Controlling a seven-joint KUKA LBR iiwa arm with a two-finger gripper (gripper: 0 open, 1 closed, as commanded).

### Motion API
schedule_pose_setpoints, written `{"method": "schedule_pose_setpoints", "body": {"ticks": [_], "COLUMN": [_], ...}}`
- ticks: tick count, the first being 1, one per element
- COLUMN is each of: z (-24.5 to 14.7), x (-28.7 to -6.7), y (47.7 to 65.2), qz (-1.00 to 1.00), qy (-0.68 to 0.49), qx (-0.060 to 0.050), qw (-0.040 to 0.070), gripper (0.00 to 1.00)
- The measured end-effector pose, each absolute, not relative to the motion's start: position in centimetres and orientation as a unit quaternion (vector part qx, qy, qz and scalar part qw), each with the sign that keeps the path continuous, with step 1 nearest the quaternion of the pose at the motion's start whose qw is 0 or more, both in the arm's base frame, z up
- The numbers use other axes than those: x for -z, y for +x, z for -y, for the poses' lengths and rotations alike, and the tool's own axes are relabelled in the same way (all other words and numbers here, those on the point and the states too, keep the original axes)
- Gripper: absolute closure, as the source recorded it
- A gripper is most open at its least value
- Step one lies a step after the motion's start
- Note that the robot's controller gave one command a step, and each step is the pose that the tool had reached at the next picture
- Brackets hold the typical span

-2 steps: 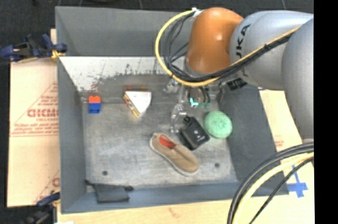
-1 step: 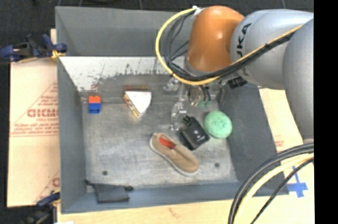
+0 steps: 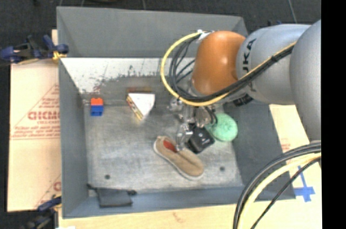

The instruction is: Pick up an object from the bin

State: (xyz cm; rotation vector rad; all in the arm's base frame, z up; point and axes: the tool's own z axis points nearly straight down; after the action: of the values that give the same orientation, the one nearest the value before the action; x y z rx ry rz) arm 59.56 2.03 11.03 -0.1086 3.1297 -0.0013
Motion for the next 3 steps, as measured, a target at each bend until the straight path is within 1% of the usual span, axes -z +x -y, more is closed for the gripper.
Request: {"method": "schedule_pose_setpoints", "body": {"ticks": [1, 2, 3], "z": [2.2, 2.2, 2.2], "x": [-7.7, -7.7, -12.0], "y": [58.3, 58.3, 58.0], "qz": [-0.995, -0.995, -0.996], "qy": [-0.098, -0.098, -0.093], "qx": [-0.002, -0.002, -0.001], "qw": [-0.007, -0.007, -0.003], "gripper": [1.0, 1.0, 1.0]}}
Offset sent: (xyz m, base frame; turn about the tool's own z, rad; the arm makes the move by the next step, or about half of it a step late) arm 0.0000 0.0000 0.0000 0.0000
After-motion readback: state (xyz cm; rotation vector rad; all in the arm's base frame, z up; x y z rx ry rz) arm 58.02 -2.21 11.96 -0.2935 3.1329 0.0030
